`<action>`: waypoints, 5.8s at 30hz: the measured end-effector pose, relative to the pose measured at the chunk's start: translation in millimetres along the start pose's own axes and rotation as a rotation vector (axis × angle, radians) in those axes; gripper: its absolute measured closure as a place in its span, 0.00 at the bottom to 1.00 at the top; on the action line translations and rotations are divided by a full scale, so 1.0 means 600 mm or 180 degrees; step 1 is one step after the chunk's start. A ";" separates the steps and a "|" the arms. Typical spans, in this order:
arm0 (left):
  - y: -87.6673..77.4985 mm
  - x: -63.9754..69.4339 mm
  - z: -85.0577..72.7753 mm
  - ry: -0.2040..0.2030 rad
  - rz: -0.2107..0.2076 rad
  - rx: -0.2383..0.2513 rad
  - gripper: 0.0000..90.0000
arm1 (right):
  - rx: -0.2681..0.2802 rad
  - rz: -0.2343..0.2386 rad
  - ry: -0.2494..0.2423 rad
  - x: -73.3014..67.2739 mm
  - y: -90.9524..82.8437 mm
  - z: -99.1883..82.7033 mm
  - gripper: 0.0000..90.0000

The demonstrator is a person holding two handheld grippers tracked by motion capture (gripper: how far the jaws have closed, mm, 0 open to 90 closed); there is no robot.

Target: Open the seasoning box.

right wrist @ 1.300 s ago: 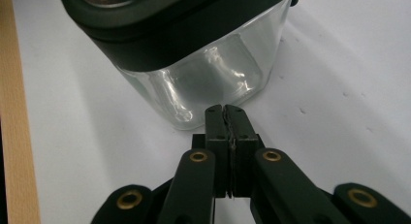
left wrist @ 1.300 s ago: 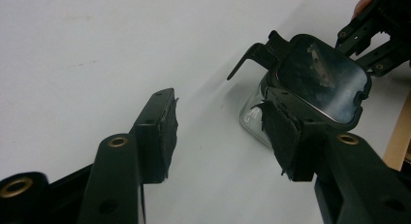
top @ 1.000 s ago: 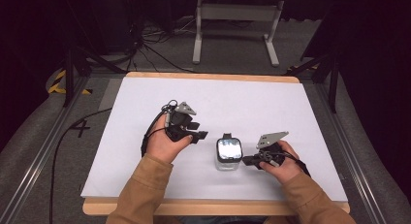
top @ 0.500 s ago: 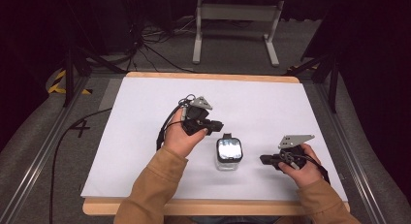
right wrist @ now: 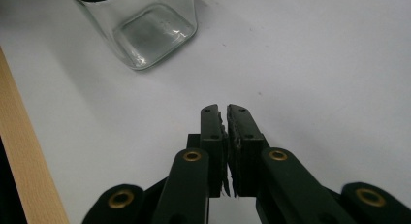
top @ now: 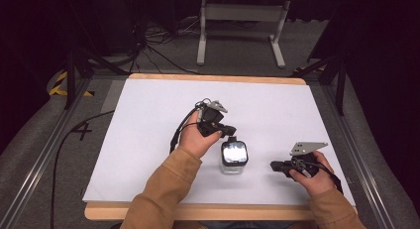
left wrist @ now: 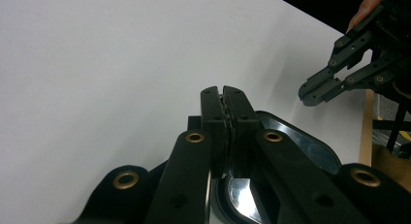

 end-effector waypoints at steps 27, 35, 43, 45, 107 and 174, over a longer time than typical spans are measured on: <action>0.011 -0.008 -0.004 -0.0090 -0.0015 -0.0089 1.00 | 0.0105 0.0150 -0.0115 -0.024 0.011 0.017 0.94; 0.011 -0.008 -0.004 -0.0113 -0.0004 -0.0090 1.00 | 0.0245 0.0192 -0.0316 -0.054 0.016 0.046 0.98; 0.012 -0.010 -0.004 -0.0108 -0.0005 -0.0082 1.00 | 0.0486 0.0366 -0.0345 -0.078 0.019 0.068 1.00; 0.012 -0.009 -0.004 -0.0110 -0.0004 -0.0074 1.00 | 0.0548 0.0387 -0.0337 -0.081 0.022 0.072 1.00; -0.052 0.104 -0.042 0.0358 -0.0056 -0.0558 0.97 | 0.1170 0.0307 -0.0388 -0.058 0.017 0.135 1.00; -0.098 0.054 -0.026 0.0150 0.0311 0.0509 0.83 | 0.0881 0.0098 -0.0614 -0.071 0.015 0.104 0.95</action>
Point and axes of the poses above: each handheld gripper's, and its own axes: y roughly forward along the jaws, z roughly out of its top, x roughly to its right, the point moved 1 cm from there along y, roughly forward along the jaws, and after that the axes turned 7 degrees about -y, right-handed, at the moved point
